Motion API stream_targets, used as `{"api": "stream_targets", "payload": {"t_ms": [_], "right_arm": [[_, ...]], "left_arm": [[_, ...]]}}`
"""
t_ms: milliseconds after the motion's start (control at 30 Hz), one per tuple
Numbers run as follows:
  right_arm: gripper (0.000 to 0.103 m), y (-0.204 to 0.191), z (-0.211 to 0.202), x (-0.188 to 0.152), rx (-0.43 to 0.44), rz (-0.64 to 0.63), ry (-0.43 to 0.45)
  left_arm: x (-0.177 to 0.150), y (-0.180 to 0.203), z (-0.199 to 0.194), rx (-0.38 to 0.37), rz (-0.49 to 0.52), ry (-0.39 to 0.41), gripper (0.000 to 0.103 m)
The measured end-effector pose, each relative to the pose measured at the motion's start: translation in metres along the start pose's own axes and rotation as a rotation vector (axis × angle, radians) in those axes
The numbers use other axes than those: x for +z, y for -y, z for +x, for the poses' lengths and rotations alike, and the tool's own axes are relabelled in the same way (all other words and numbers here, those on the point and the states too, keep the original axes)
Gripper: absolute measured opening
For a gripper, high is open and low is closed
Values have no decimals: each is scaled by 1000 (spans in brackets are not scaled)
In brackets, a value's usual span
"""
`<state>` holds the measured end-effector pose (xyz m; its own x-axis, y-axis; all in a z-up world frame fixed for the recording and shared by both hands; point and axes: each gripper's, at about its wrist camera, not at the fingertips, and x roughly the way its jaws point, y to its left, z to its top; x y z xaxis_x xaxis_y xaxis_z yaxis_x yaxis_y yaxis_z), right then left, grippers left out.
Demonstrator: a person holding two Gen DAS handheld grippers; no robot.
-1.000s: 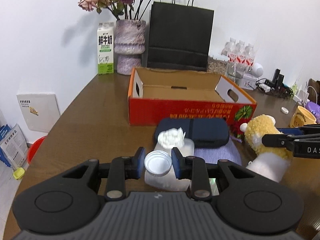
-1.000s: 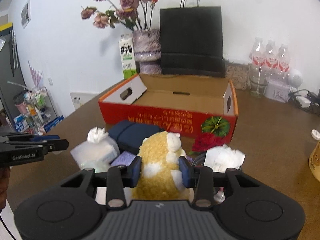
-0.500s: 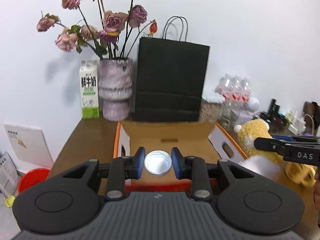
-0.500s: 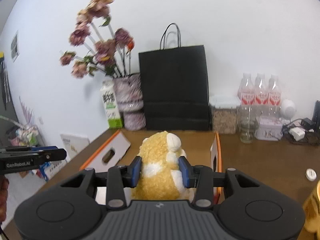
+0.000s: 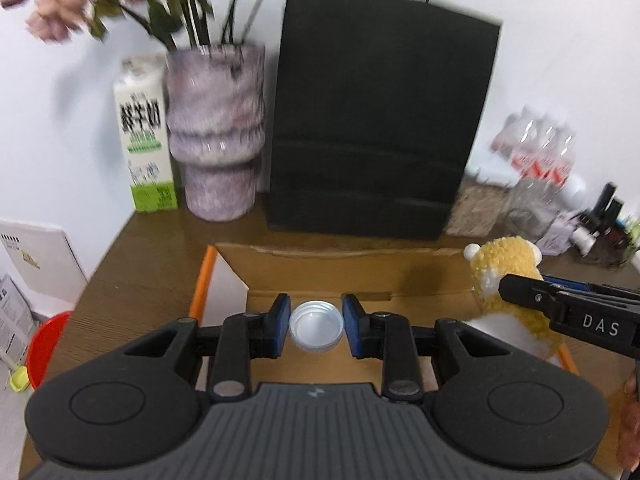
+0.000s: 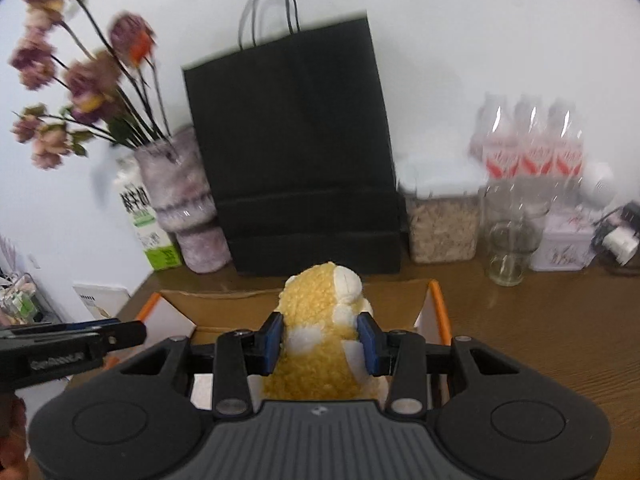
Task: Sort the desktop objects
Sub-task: 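Carry the cap and sheep into the cardboard box and open both grippers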
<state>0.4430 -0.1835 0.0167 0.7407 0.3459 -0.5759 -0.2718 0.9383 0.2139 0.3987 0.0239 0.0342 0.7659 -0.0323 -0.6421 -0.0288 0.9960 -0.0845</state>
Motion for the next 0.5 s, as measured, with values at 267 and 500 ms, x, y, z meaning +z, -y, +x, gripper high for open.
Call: {"api": "stream_targets", "payload": {"t_ms": [267,500], "right_arm": [[39,7,48,-13,-38,-5,-97],[41,9,58,-20,-53,-11,-146]], "left_arm": [[-5,-2,61,56,33,-120,29],[-20,2,80,70,58,-180,29]]}}
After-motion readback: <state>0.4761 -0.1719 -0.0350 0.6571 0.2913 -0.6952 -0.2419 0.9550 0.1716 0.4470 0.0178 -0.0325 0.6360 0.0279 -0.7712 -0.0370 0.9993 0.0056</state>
